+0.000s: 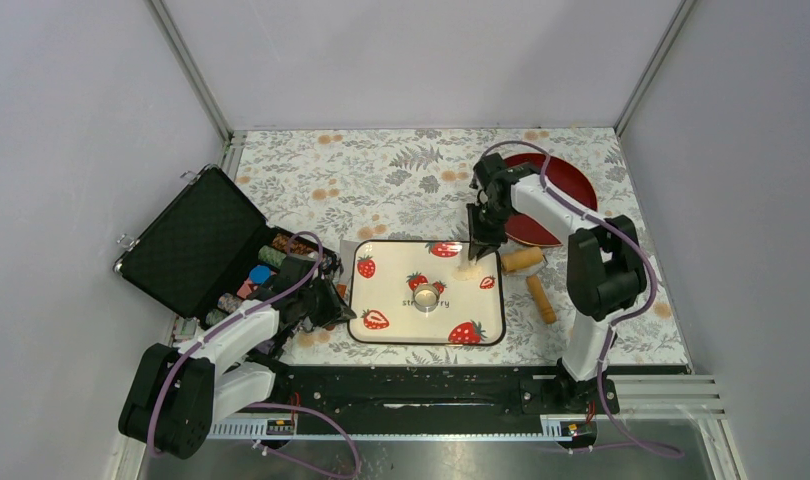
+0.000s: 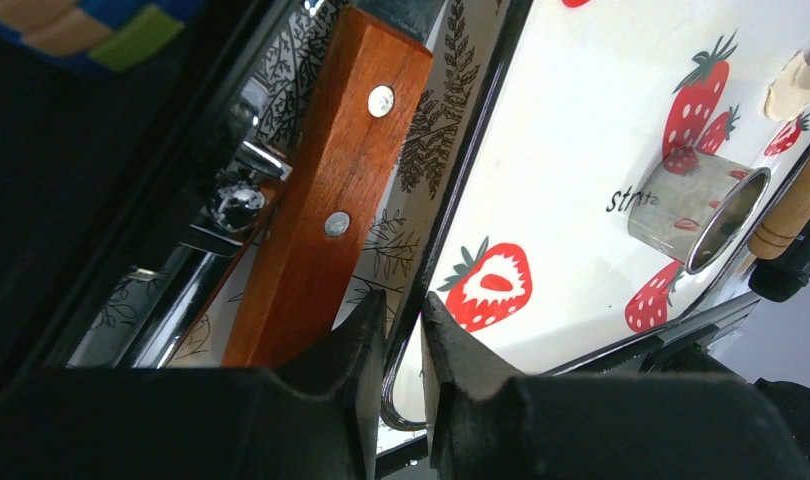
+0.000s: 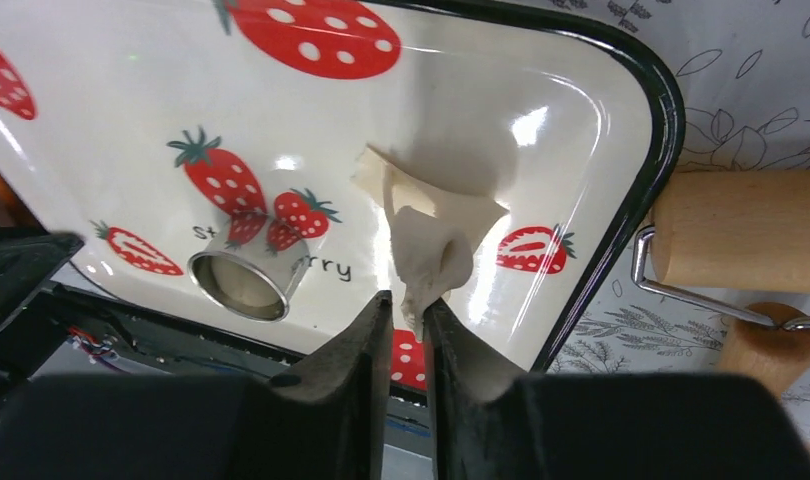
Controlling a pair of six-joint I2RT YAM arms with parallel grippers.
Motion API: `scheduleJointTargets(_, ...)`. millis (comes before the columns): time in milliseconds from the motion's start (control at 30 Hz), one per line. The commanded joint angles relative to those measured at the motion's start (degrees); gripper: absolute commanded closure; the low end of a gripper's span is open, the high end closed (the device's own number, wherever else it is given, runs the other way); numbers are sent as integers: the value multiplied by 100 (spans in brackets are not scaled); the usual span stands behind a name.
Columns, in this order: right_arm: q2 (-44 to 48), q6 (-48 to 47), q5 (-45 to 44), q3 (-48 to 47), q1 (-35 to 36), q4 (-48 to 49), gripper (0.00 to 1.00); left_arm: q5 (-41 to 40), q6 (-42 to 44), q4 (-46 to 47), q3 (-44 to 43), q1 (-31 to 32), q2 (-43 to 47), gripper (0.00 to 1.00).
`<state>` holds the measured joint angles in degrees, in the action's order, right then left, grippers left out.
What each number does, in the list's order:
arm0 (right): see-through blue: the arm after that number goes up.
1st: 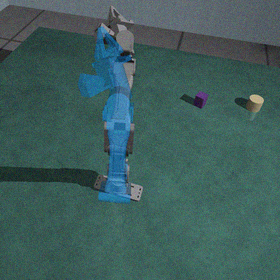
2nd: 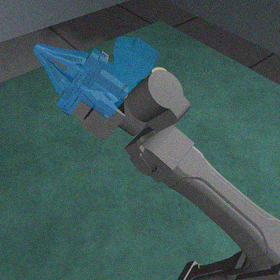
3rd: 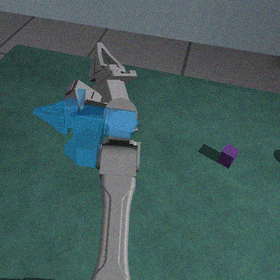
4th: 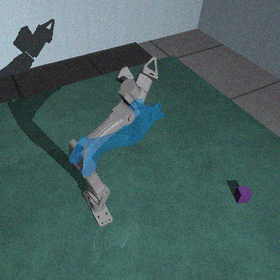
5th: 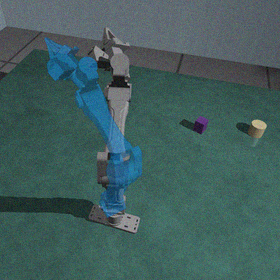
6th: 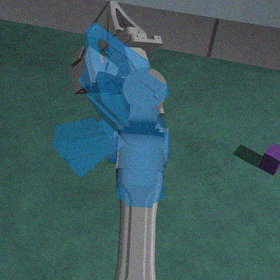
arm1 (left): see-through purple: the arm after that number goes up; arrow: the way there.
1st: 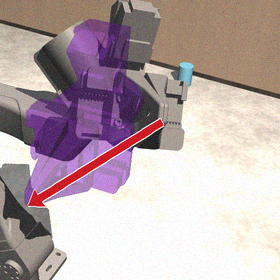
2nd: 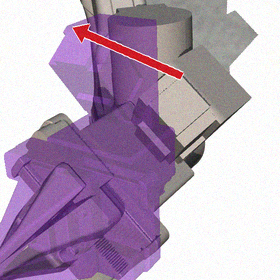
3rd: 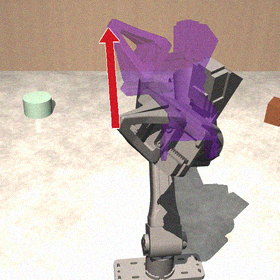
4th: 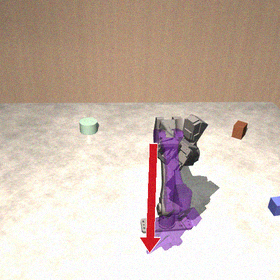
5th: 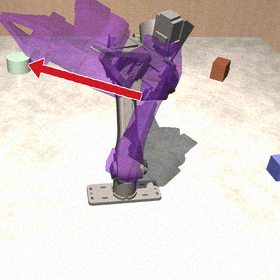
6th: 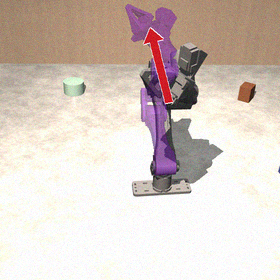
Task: Roll out the dumpling wrappers from the dough
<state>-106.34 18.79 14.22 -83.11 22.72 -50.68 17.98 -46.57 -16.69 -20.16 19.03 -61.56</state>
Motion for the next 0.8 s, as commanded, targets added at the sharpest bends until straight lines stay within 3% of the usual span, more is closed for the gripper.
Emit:
scheduleJointTargets(0, -131, -170, -270, 230, -25, 76, 72, -248, -15, 41, 155, 21, -39, 81)
scheduleJointTargets(233, -209, -200, -435, 576, -30, 111, 51, -227, 8, 17, 149, 22, -45, 81)
scheduleJointTargets(400, -134, -192, -552, 795, -23, 63, 24, -228, -2, 22, 152, 20, -19, 81)
scheduleJointTargets(533, -38, -219, -678, 977, -33, 20, 14, -219, 7, 8, 144, 17, -23, 81)
scheduleJointTargets(767, 633, -213, -858, 1009, -27, -80, 9, -235, 59, -97, 92, 8, 8, 81)
